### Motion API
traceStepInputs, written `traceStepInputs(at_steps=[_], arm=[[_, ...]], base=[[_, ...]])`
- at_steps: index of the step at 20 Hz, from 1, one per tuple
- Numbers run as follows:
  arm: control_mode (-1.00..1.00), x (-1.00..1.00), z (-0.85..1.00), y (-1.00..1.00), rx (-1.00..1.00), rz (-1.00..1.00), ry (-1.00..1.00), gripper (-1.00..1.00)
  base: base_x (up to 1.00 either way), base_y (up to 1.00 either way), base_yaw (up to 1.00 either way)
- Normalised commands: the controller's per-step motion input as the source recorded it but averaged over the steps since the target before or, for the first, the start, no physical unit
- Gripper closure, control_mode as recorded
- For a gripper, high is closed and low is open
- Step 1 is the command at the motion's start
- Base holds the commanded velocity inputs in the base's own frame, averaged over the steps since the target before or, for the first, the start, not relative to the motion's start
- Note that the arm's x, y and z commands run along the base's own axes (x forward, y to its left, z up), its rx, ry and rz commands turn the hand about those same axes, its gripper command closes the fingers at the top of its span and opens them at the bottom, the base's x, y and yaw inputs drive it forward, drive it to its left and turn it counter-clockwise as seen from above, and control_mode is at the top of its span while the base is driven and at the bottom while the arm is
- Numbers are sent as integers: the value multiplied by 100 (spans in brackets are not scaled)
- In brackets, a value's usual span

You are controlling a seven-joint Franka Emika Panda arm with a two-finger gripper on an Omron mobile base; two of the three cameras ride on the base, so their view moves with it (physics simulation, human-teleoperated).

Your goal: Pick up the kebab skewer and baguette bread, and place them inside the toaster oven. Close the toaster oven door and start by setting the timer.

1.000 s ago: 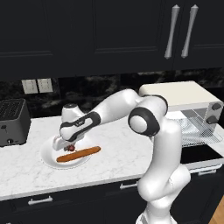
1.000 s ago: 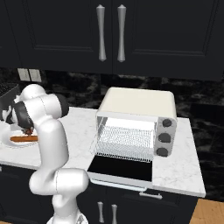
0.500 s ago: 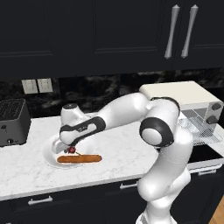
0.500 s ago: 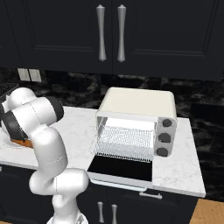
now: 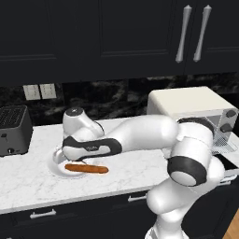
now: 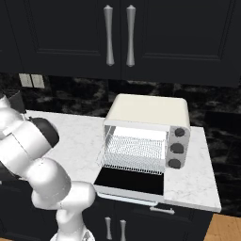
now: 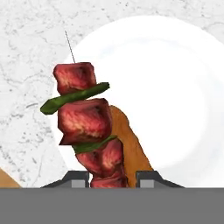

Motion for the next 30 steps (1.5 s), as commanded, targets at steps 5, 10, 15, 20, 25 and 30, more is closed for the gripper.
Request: traceStepInputs(at_steps=[5,10,15,20,25,30], arm=[[-100,-36,67,-21,2,0,-2,100],[-100,-76,55,-41,6,-1,0,100],[-100,-51,35,-82,2,-5,0,100],[-100,-40,32,-100,0,-6,0,100],[-100,-28,38,-100,0,-8,0,100],[-100,-28,19,-99,0,-9,0,100]], base=[[0,0,0],[0,0,0],[0,0,0],[0,0,0],[0,0,0],[0,0,0]])
